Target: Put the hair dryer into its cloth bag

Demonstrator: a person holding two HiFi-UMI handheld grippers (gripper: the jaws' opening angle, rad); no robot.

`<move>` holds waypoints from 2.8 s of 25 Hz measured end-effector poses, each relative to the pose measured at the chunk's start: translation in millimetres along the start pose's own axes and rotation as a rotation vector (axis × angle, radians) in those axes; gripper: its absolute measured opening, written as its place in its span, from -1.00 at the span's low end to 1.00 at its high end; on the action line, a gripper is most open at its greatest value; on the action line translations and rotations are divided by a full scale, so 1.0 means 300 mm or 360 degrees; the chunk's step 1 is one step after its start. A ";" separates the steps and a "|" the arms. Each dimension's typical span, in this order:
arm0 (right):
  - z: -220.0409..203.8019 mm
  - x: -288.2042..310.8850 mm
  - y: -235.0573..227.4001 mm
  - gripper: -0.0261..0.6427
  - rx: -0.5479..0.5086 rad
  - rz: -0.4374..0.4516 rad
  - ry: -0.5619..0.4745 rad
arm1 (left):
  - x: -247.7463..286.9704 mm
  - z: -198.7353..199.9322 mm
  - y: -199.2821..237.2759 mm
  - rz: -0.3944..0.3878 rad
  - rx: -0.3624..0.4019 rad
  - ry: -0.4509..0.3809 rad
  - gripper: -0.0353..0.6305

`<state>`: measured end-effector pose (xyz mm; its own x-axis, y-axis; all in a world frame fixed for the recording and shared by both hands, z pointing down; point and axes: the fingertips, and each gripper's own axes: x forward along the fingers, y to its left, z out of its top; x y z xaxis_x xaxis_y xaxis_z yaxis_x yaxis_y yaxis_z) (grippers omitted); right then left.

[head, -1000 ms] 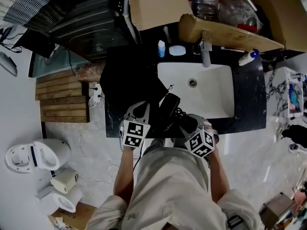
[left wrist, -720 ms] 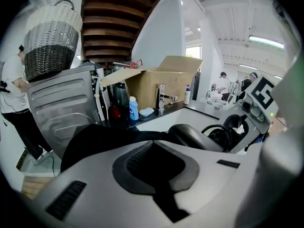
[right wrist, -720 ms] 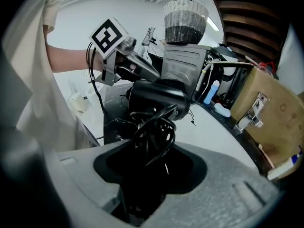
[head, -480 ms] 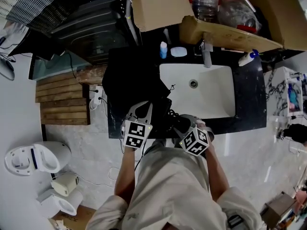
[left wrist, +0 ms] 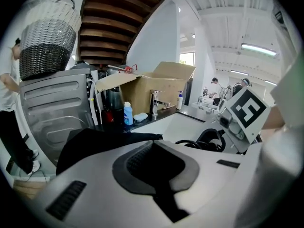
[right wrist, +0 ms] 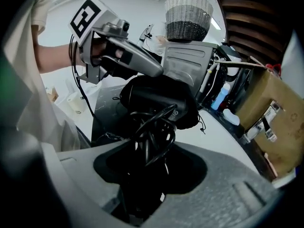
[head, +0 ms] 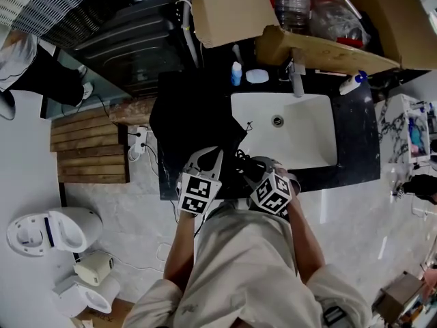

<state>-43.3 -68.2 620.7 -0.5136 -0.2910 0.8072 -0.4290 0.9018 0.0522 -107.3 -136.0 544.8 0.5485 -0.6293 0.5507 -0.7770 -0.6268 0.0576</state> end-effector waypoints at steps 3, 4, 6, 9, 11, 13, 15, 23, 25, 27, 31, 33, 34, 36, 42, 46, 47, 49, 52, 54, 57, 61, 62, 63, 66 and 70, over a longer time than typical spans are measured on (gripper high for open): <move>0.025 0.019 -0.011 -0.35 0.0022 -0.0027 0.0001 | -0.011 0.003 -0.004 -0.0019 0.0002 -0.0012 -0.88; 0.034 0.025 -0.013 -0.35 0.0025 -0.0034 0.0001 | -0.014 0.003 -0.006 -0.0025 0.0003 -0.0016 -0.88; 0.050 0.035 -0.017 -0.35 0.0026 -0.0046 0.0004 | -0.020 0.001 -0.009 -0.0036 0.0004 -0.0020 -0.88; 0.074 0.054 -0.028 -0.35 0.0031 -0.0064 0.0004 | -0.023 -0.005 -0.016 -0.0052 -0.0002 -0.0028 -0.88; 0.091 0.067 -0.038 -0.35 0.0038 -0.0081 0.0005 | -0.025 -0.008 -0.020 -0.0062 -0.0010 -0.0034 -0.88; 0.108 0.082 -0.046 -0.35 0.0039 -0.0099 0.0011 | -0.030 -0.012 -0.023 -0.0070 -0.0016 -0.0038 -0.88; 0.122 0.097 -0.052 -0.35 0.0039 -0.0106 0.0009 | -0.031 -0.019 -0.027 -0.0074 -0.0021 -0.0038 -0.88; 0.169 0.148 -0.052 -0.35 -0.0003 -0.0118 -0.0013 | -0.036 -0.039 -0.035 -0.0080 -0.0058 -0.0055 -0.88; 0.183 0.157 -0.052 -0.35 -0.0014 -0.0119 -0.0021 | -0.038 -0.038 -0.041 -0.0086 -0.0060 -0.0063 -0.88; 0.197 0.168 -0.058 -0.35 -0.0022 -0.0122 -0.0031 | -0.036 -0.038 -0.045 -0.0090 -0.0061 -0.0067 -0.88; 0.218 0.188 -0.074 -0.35 0.0001 -0.0138 -0.0064 | -0.029 -0.051 -0.049 -0.0093 -0.0071 -0.0059 -0.88; 0.218 0.199 -0.081 -0.34 0.0025 -0.0149 -0.0073 | -0.023 -0.062 -0.050 -0.0093 -0.0074 -0.0051 -0.88; 0.215 0.205 -0.083 -0.34 0.0037 -0.0151 -0.0076 | -0.018 -0.068 -0.051 -0.0091 -0.0073 -0.0043 -0.88; 0.210 0.212 -0.083 -0.34 0.0057 -0.0153 -0.0095 | -0.010 -0.084 -0.053 -0.0089 -0.0063 -0.0024 -0.88; 0.232 0.193 -0.080 -0.33 0.0056 -0.0160 -0.0217 | 0.000 -0.124 -0.052 -0.0078 -0.0055 0.0013 -0.88; 0.229 0.181 -0.068 -0.33 0.0048 -0.0144 -0.0242 | 0.001 -0.129 -0.056 -0.0076 -0.0053 0.0022 -0.88; 0.228 0.175 -0.064 -0.32 0.0045 -0.0137 -0.0245 | 0.001 -0.128 -0.057 -0.0075 -0.0051 0.0023 -0.88; 0.221 0.164 -0.054 -0.30 0.0033 -0.0120 -0.0244 | 0.001 -0.125 -0.059 -0.0074 -0.0047 0.0024 -0.88; 0.204 0.142 -0.039 -0.27 0.0028 -0.0112 -0.0245 | 0.000 -0.121 -0.062 -0.0073 -0.0040 0.0023 -0.88; 0.196 0.124 -0.034 -0.26 0.0037 -0.0118 -0.0254 | -0.003 -0.120 -0.063 -0.0071 -0.0036 0.0023 -0.88; 0.188 0.092 -0.033 -0.24 0.0054 -0.0138 -0.0279 | -0.006 -0.120 -0.064 -0.0068 -0.0035 0.0021 -0.88; 0.171 0.031 -0.039 -0.17 0.0094 -0.0165 -0.0314 | -0.009 -0.120 -0.066 -0.0067 -0.0032 0.0022 -0.88; 0.163 0.015 -0.041 -0.16 0.0108 -0.0173 -0.0318 | -0.010 -0.120 -0.066 -0.0066 -0.0031 0.0021 -0.88; 0.154 0.002 -0.043 -0.16 0.0123 -0.0180 -0.0320 | -0.011 -0.119 -0.066 -0.0066 -0.0030 0.0020 -0.88; 0.114 -0.016 -0.042 -0.15 0.0163 -0.0181 -0.0301 | -0.015 -0.118 -0.064 -0.0066 -0.0029 0.0019 -0.88; 0.068 -0.017 -0.032 -0.13 0.0224 -0.0157 -0.0287 | -0.016 -0.120 -0.065 -0.0070 -0.0032 0.0019 -0.88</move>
<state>-51.7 -82.0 604.1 -0.5829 -0.4390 0.6837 -0.5765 0.8164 0.0327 -105.9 -104.0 571.1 0.5785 -0.5960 0.5569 -0.7585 -0.6441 0.0986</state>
